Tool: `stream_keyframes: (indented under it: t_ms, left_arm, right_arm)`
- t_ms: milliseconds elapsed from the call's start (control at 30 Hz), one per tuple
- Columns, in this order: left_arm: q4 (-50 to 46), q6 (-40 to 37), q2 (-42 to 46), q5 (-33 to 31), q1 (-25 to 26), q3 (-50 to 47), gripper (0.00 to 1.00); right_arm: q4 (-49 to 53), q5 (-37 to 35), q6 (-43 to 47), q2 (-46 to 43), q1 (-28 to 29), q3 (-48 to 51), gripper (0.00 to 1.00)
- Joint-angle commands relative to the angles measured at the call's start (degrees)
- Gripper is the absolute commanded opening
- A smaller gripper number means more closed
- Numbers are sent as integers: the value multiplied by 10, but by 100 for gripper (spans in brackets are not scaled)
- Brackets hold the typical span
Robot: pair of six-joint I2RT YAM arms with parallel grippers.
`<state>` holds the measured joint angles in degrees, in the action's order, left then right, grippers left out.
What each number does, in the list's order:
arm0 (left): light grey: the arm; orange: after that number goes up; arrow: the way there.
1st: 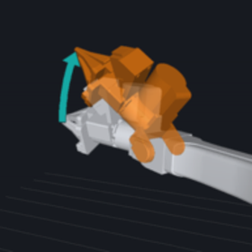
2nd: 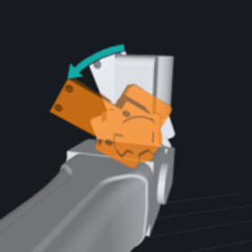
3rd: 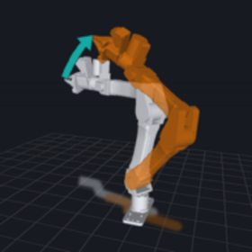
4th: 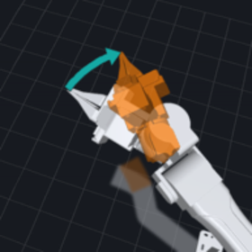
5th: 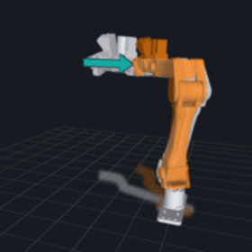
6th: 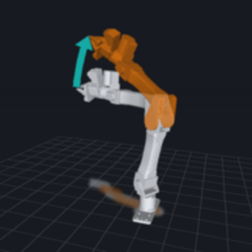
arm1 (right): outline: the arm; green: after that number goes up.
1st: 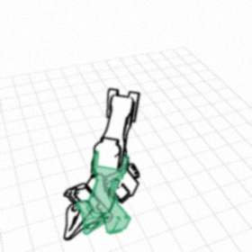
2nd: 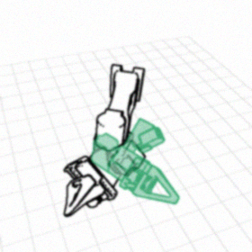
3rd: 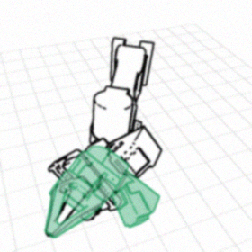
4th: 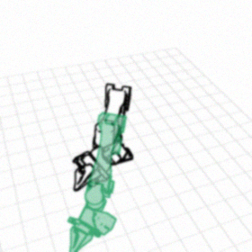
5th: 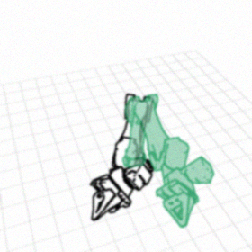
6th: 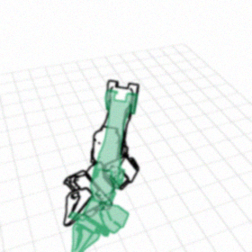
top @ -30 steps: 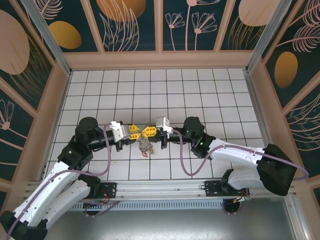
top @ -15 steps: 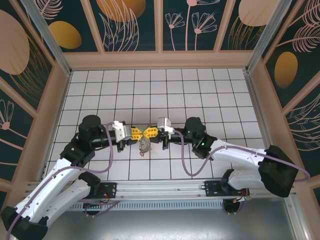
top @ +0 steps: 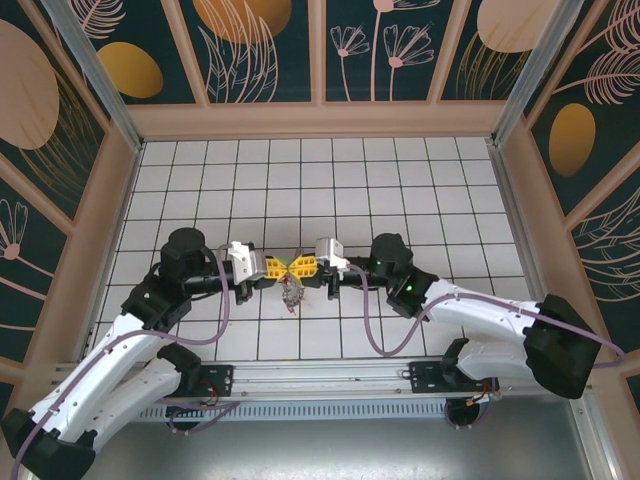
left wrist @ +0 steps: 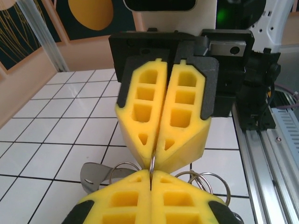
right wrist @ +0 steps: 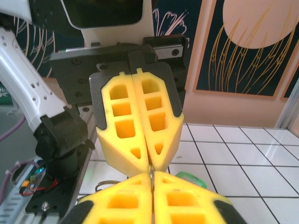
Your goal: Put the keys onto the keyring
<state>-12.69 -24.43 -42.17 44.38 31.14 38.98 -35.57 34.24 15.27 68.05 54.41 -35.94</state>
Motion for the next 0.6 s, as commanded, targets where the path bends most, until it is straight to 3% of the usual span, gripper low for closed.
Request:
stream_keyframes:
  t_ms: [0,200,567]
  left_arm:
    - [-43,-42,-2,-31,-2,32,0]
    - [-93,-87,-22,-50,-1,64,0]
    - [-123,-111,-51,-41,-1,87,0]
  right_arm:
    - [152,17,115,-31,-4,-54,15]
    - [344,-3,204,-20,-3,-136,24]
    - [395,-66,216,12,-4,-186,29]
